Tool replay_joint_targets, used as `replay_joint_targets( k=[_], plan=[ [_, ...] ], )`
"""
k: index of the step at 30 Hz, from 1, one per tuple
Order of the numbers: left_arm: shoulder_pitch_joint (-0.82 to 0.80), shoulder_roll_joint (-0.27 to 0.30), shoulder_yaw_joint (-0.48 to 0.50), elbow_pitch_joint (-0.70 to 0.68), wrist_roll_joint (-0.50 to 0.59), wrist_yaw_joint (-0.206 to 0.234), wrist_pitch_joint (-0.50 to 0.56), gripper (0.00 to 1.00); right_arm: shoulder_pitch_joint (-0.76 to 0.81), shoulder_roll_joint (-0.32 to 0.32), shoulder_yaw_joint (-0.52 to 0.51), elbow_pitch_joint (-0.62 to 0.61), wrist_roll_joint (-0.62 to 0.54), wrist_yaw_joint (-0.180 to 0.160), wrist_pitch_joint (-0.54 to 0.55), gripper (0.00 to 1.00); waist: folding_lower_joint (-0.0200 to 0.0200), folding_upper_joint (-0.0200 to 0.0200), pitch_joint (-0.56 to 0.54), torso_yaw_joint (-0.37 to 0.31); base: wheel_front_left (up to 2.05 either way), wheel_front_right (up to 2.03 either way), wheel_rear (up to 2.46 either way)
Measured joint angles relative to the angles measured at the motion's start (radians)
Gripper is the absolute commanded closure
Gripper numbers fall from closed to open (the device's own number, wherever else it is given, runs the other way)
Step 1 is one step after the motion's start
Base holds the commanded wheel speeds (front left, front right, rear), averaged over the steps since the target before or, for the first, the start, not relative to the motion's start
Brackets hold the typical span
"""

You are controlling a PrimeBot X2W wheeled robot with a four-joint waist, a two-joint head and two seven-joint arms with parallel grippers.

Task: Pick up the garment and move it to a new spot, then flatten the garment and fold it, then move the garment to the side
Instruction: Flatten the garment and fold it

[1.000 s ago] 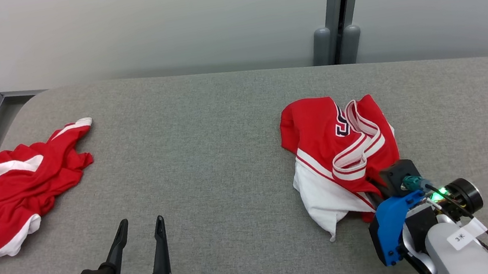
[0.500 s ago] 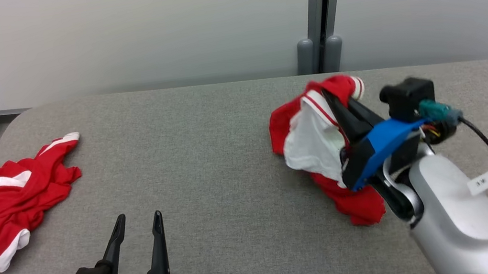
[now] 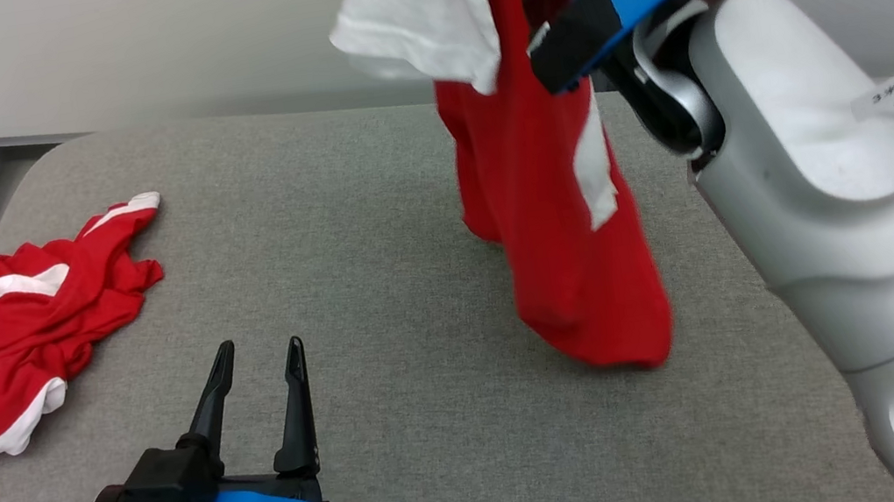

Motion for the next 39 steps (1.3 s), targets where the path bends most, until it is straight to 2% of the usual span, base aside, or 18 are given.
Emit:
replay_joint_targets(
  k=[6, 9, 11, 16, 21, 25, 32, 36, 39],
  plan=[
    [-0.005, -0.01, 0.008, -0.008, 0.01, -0.003, 0.0, 0.0, -0.154, 0.002, 0.056, 0.007, 0.044, 0.0, -0.074, 1.0, 0.0, 0.0, 0.016, 0.017, 0.0, 0.0, 0.0],
    [-0.005, -0.014, 0.016, -0.009, 0.016, -0.007, 0.0, 0.0, -0.167, -0.008, 0.042, 0.018, 0.045, 0.0, -0.088, 1.0, -0.0002, -0.0001, 0.016, 0.011, 0.0, 0.0, 0.0],
    [-0.005, -0.016, 0.02, -0.01, 0.019, -0.009, 0.0, 0.0, -0.151, -0.039, 0.031, 0.036, 0.047, 0.0, -0.088, 1.0, -0.0001, -0.0001, 0.014, 0.004, 0.0, 0.0, 0.0],
    [0.01, -0.017, 0.028, -0.01, 0.021, -0.012, 0.0, 0.0, 0.038, -0.112, -0.005, 0.097, 0.075, 0.0, -0.059, 1.0, -0.0001, 0.0, 0.003, -0.024, 0.0, 0.0, 0.0],
    [0.017, -0.014, 0.034, -0.009, 0.026, -0.018, 0.0, 0.0, 0.233, -0.181, -0.087, 0.152, 0.103, 0.0, -0.046, 1.0, -0.0002, 0.0, -0.01, -0.058, 0.0, 0.0, 0.0],
    [0.027, -0.012, 0.034, -0.009, 0.027, -0.018, 0.0, 0.0, 0.361, -0.193, -0.14, 0.161, 0.126, 0.0, -0.037, 1.0, -0.0002, 0.0, -0.026, -0.083, 0.0, 0.0, 0.0],
    [0.049, -0.007, 0.035, -0.009, 0.026, -0.017, 0.0, 0.0, 0.558, -0.186, -0.21, 0.03, 0.197, 0.0, 0.058, 1.0, -0.0002, -0.0001, -0.054, -0.124, 0.0, 0.0, 0.0],
    [0.056, -0.005, 0.036, -0.012, 0.023, -0.016, 0.0, 0.0, 0.705, -0.168, -0.285, -0.111, 0.235, 0.0, 0.166, 1.0, -0.0002, -0.0001, -0.056, -0.14, 0.0, 0.0, 0.0],
    [0.056, -0.003, 0.036, -0.018, 0.019, -0.014, 0.0, 0.0, 0.847, -0.122, -0.399, -0.265, 0.241, 0.0, 0.278, 1.0, -0.0002, -0.0001, -0.049, -0.144, 0.0, 0.0, 0.0]
  ],
)
